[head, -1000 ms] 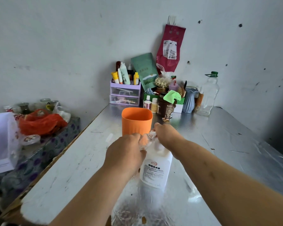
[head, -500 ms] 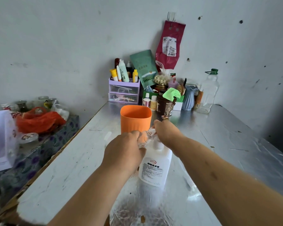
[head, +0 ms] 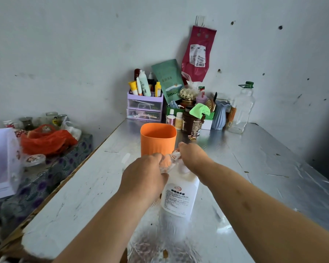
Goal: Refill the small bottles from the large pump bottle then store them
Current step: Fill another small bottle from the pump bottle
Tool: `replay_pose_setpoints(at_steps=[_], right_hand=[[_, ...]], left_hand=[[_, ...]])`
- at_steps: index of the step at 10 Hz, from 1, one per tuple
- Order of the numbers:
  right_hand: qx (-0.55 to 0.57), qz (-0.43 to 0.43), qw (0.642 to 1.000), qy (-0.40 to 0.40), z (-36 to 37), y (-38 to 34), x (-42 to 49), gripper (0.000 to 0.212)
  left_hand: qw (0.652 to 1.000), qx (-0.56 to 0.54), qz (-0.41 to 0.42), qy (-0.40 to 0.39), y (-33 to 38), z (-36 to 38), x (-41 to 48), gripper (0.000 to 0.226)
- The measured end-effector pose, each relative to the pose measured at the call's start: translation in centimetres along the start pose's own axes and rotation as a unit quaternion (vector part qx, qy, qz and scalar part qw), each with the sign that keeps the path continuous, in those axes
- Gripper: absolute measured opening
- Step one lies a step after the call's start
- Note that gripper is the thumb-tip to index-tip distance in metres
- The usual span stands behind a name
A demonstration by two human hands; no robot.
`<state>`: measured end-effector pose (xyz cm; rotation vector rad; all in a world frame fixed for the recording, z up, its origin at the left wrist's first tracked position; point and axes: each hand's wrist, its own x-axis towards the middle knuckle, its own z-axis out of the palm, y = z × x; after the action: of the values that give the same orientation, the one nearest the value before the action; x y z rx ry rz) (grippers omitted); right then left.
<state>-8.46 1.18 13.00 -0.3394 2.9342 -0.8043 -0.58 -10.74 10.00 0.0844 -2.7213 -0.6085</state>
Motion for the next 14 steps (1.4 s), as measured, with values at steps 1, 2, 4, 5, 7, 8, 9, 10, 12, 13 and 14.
replay_pose_setpoints(at_steps=[1, 2, 4, 5, 7, 8, 9, 10, 12, 13, 14], right_hand=[[0.004, 0.006, 1.0, -0.004, -0.7, -0.6, -0.3, 0.036], [0.021, 0.009, 1.0, -0.008, -1.5, -0.8, -0.2, 0.036], [0.005, 0.002, 1.0, -0.018, -1.3, -0.7, -0.6, 0.036], [0.005, 0.007, 1.0, -0.011, -0.9, -0.3, -0.4, 0.035], [0.02, 0.017, 1.0, 0.001, -0.3, 0.2, 0.3, 0.033], [0.017, 0.017, 1.0, -0.004, 0.1, 0.3, 0.1, 0.033], [0.031, 0.013, 0.999, -0.007, 0.2, 0.2, 0.0, 0.034], [0.048, 0.021, 0.999, -0.01, -0.2, 0.1, -0.1, 0.035], [0.072, 0.019, 0.997, -0.001, -0.8, -0.3, -0.4, 0.038], [0.08, 0.024, 0.997, -0.003, -0.9, -0.3, -0.4, 0.036], [0.089, 0.032, 0.996, 0.003, -0.9, -0.2, -0.4, 0.035]], left_hand=[[1.0, 0.003, 0.002, 0.007, 0.1, -0.6, 0.3, 0.016], [1.0, -0.001, -0.004, 0.011, 0.3, -0.8, 0.6, 0.02], [1.0, -0.016, -0.005, 0.005, 0.3, 0.0, 0.2, 0.021], [1.0, -0.025, -0.005, 0.005, 0.1, 0.3, 0.1, 0.024], [1.0, -0.021, -0.006, 0.007, 0.0, 0.7, 0.5, 0.027], [1.0, -0.014, -0.013, -0.001, -0.1, 0.8, 0.5, 0.021], [1.0, -0.007, -0.016, 0.0, 0.0, 0.8, 0.3, 0.03], [1.0, -0.002, -0.013, -0.001, 0.2, 0.5, 0.0, 0.03], [1.0, -0.002, -0.014, 0.001, 0.5, -0.2, -0.3, 0.032], [1.0, -0.003, -0.011, 0.0, 0.6, -0.3, -0.3, 0.031], [1.0, -0.009, -0.013, -0.002, 0.7, -0.2, -0.3, 0.035]])
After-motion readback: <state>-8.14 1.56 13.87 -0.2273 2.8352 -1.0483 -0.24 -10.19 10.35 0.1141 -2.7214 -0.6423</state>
